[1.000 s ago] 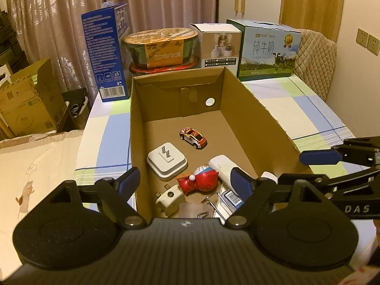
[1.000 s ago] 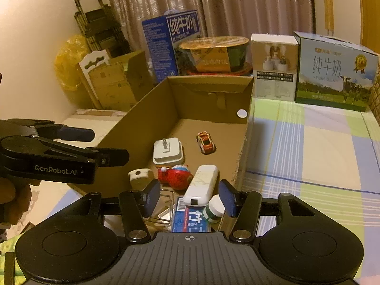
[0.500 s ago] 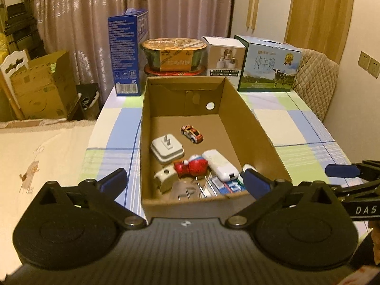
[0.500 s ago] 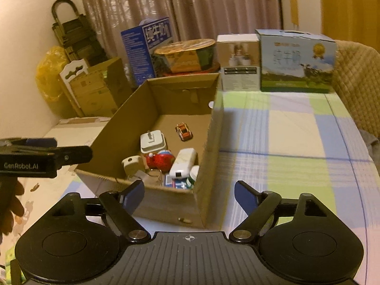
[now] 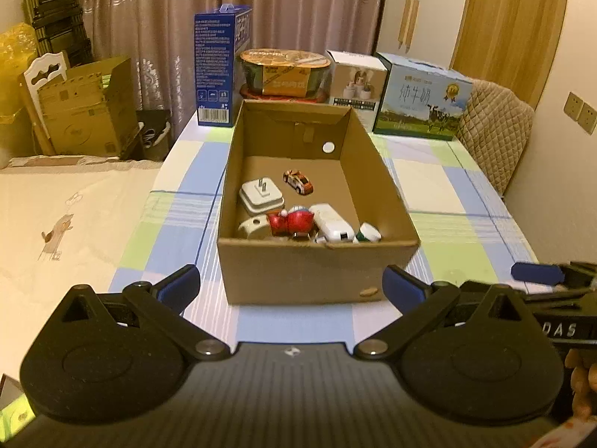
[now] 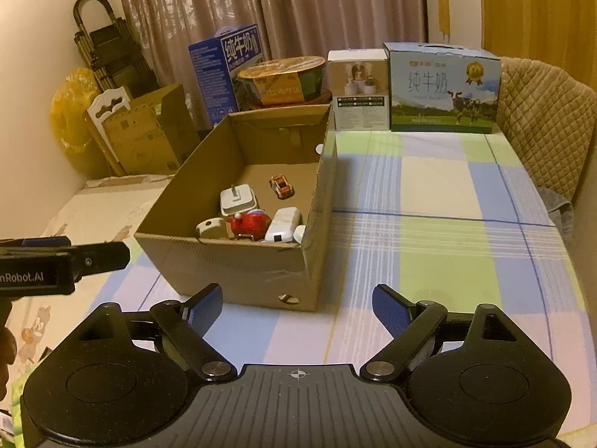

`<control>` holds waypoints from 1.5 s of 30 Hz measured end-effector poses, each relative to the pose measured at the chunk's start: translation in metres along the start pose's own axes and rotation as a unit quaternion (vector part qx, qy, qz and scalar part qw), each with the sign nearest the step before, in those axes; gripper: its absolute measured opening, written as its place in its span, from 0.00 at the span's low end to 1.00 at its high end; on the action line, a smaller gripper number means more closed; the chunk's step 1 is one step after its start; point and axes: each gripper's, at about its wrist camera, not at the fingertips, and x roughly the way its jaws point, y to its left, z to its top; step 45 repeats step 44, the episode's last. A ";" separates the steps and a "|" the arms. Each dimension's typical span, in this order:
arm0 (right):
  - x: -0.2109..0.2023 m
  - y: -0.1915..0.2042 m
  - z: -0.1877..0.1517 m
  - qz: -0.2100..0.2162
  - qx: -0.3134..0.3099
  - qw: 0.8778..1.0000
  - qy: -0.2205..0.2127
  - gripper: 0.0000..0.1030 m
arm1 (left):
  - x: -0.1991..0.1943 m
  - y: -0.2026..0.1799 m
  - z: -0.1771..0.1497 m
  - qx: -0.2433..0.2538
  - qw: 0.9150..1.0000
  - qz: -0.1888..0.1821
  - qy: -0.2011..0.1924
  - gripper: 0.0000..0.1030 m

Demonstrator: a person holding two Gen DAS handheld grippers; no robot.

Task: Organize rigid objects
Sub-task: 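Withdraw both grippers from the box back over the table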

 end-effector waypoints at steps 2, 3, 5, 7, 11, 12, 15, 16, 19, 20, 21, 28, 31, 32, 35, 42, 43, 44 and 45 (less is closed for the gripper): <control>-0.004 0.001 -0.002 -0.005 -0.002 1.000 0.000 0.82 | -0.005 -0.003 -0.005 0.001 1.000 0.004 0.003 0.99; -0.006 0.001 -0.003 -0.008 -0.004 1.000 -0.002 0.82 | -0.007 -0.005 -0.007 0.001 1.000 0.005 0.004 0.99; -0.010 0.001 -0.005 -0.013 -0.004 1.000 -0.003 0.82 | -0.012 -0.006 -0.011 0.000 1.000 0.006 0.006 0.99; -0.013 -0.001 -0.006 -0.015 -0.002 1.000 -0.002 0.82 | -0.014 -0.008 -0.014 -0.002 1.000 0.007 0.007 0.99; -0.019 -0.004 -0.009 -0.017 0.003 1.000 -0.002 0.82 | -0.019 -0.012 -0.019 -0.006 1.000 0.007 0.007 0.99; -0.019 -0.004 -0.009 -0.017 0.004 1.000 -0.002 0.82 | -0.019 -0.013 -0.020 -0.004 1.000 0.008 0.008 0.99; -0.021 -0.004 -0.012 -0.018 0.006 1.000 0.000 0.82 | -0.019 -0.018 -0.023 0.005 1.000 0.010 0.008 0.99; -0.022 -0.004 -0.013 -0.019 0.006 1.000 0.001 0.82 | -0.020 -0.020 -0.024 0.006 1.000 0.009 0.009 0.99; -0.022 -0.004 -0.015 -0.019 0.006 1.000 0.004 0.82 | -0.020 -0.022 -0.024 0.008 1.000 0.007 0.008 0.99; -0.022 -0.004 -0.015 -0.019 0.006 1.000 0.004 0.82 | -0.020 -0.022 -0.024 0.008 1.000 0.007 0.007 0.99; -0.022 -0.004 -0.016 -0.019 0.007 1.000 0.004 0.82 | -0.020 -0.022 -0.024 0.007 1.000 0.007 0.007 0.99; -0.023 -0.005 -0.015 -0.021 0.011 1.000 0.005 0.82 | -0.020 -0.024 -0.024 0.008 1.000 0.007 0.008 0.99; -0.022 -0.006 -0.016 -0.019 0.013 1.000 0.007 0.82 | -0.020 -0.024 -0.024 0.008 1.000 0.005 0.007 0.99; -0.022 -0.006 -0.016 -0.018 0.013 1.000 0.007 0.82 | -0.020 -0.025 -0.024 0.008 1.000 0.005 0.007 0.99; -0.021 -0.006 -0.017 -0.018 0.014 1.000 0.007 0.82 | -0.020 -0.025 -0.023 0.007 1.000 0.003 0.008 0.99; -0.019 -0.005 -0.019 -0.019 0.015 1.000 0.011 0.82 | -0.022 -0.024 -0.023 0.005 1.000 -0.005 -0.008 0.99; -0.018 -0.005 -0.019 -0.019 0.016 1.000 0.011 0.82 | -0.022 -0.024 -0.022 0.006 1.000 -0.004 -0.009 0.99; -0.018 -0.005 -0.019 -0.019 0.017 1.000 0.011 0.82 | -0.021 -0.023 -0.022 0.008 1.000 -0.004 -0.009 0.99; -0.018 -0.005 -0.019 -0.019 0.017 1.000 0.011 0.82 | -0.021 -0.023 -0.022 0.008 1.000 -0.004 -0.009 0.99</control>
